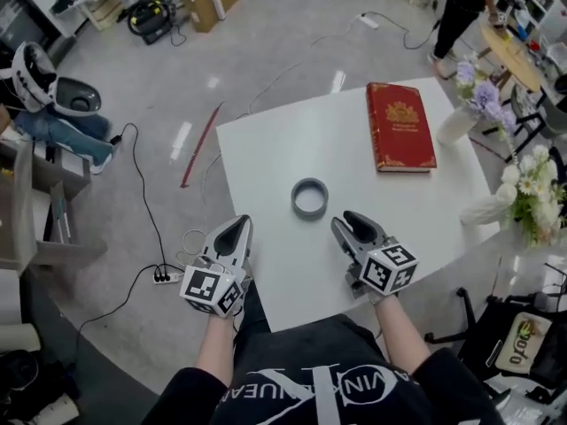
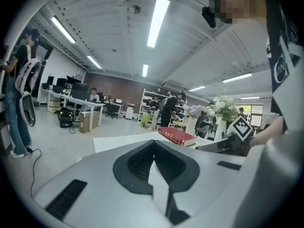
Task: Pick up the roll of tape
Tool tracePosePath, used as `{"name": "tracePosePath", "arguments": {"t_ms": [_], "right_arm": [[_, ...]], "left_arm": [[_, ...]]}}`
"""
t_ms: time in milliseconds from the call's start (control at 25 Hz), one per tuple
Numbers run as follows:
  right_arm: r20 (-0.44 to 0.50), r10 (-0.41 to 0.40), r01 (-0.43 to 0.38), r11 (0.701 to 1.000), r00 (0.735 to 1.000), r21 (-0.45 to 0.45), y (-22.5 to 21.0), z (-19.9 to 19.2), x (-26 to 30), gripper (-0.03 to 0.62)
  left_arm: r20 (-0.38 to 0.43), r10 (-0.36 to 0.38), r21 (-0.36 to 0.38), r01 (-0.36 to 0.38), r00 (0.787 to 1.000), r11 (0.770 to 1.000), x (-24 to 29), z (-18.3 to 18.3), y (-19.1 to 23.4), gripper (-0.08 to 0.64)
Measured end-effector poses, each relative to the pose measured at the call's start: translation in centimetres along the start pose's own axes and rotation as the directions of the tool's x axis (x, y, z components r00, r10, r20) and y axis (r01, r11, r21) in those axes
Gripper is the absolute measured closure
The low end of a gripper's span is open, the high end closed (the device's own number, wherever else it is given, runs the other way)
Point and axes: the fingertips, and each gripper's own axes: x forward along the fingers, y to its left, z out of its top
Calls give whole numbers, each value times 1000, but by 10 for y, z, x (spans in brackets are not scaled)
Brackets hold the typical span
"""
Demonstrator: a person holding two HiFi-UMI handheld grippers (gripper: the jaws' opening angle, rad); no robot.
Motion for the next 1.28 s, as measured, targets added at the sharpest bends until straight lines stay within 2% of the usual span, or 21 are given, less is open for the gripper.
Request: {"name": "tracePosePath", "arguments": {"t_ms": [440,720,840,1040,1160,1280], "right_arm": [[-30,-160,161,985,987,59,-11,-2,43,417],[-117,-277,286,956,954,71,-30,-8,70,417],[-154,-312,322,946,937,43,-36,-10,81,420],[-235,-382,385,922,894,-36,-44,-19,92,451],[-236,-396,395,917,887,-54,-46,-19,92,466],[-240,-407,390,913,881,-117,-47,-17,93,498]], "left_arm": [[-49,-163,-39,162,985,986,44,-9,14,561],[-55,-205,-43,203,977,978,52,-9,27,561],[-53,-215,-39,213,975,976,55,-4,33,561],[-43,-233,-64,230,972,971,63,1,40,561],[-43,-250,-69,247,967,967,68,1,37,561],[-44,-268,-77,264,962,961,74,-1,33,561]]}}
